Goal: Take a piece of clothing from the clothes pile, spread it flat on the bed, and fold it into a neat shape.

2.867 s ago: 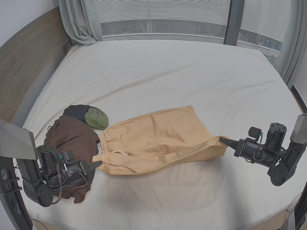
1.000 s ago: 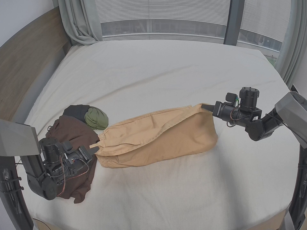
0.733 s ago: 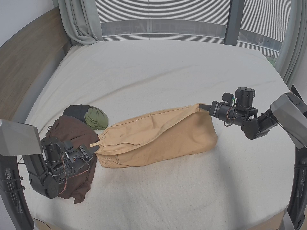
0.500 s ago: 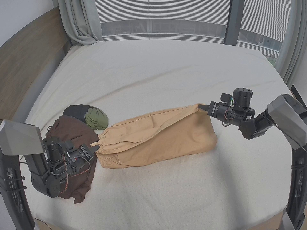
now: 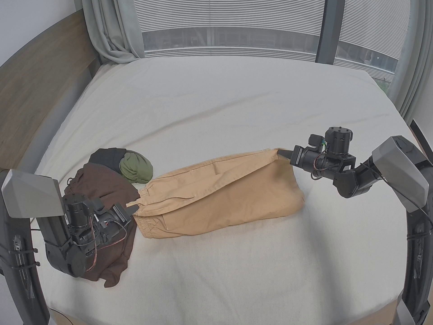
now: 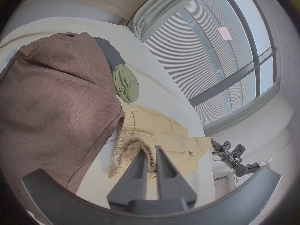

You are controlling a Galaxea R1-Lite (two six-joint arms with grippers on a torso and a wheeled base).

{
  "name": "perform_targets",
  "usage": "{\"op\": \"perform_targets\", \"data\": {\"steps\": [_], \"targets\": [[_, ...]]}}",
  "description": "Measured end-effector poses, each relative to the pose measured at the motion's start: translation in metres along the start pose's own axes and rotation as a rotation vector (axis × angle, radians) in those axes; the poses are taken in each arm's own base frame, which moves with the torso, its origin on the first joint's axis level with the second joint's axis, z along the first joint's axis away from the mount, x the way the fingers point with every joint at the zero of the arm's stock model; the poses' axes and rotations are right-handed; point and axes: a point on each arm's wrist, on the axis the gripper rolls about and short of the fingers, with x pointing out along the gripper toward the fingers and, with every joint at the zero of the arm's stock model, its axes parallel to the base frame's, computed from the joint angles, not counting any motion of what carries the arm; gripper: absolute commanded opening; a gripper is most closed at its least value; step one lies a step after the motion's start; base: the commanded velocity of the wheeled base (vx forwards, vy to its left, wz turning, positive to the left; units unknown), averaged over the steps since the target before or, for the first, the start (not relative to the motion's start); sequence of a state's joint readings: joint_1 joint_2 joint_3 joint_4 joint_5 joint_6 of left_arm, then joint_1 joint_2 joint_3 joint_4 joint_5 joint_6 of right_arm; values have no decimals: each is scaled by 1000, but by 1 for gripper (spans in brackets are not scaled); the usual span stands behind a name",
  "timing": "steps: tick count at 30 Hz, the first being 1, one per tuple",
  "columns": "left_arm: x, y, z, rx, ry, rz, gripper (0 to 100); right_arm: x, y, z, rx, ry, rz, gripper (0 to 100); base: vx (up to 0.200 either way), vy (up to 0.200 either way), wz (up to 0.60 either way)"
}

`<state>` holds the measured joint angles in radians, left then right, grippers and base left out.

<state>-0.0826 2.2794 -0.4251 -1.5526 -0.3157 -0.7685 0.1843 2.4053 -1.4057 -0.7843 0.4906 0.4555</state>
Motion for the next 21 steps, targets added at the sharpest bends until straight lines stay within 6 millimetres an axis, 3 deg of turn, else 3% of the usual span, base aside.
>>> {"op": "perform_targets", "data": {"steps": [15,16,17,21], "targets": [[3,3,-2,-1,8,2,0,2,-3,-2,-2,-1,-3,0,0,0,0],[3,3,-2,-1,8,2,0,2,-3,-2,-2,-1,-2,100,0,0,0],[3,3,-2,-1,7,2,100,2,-3,-3,-3,-1,-2,100,0,0,0],[7,3,-1,1,1,1,100,5,-4,-1,-11,-17,-11,100,0,0,0]]}}
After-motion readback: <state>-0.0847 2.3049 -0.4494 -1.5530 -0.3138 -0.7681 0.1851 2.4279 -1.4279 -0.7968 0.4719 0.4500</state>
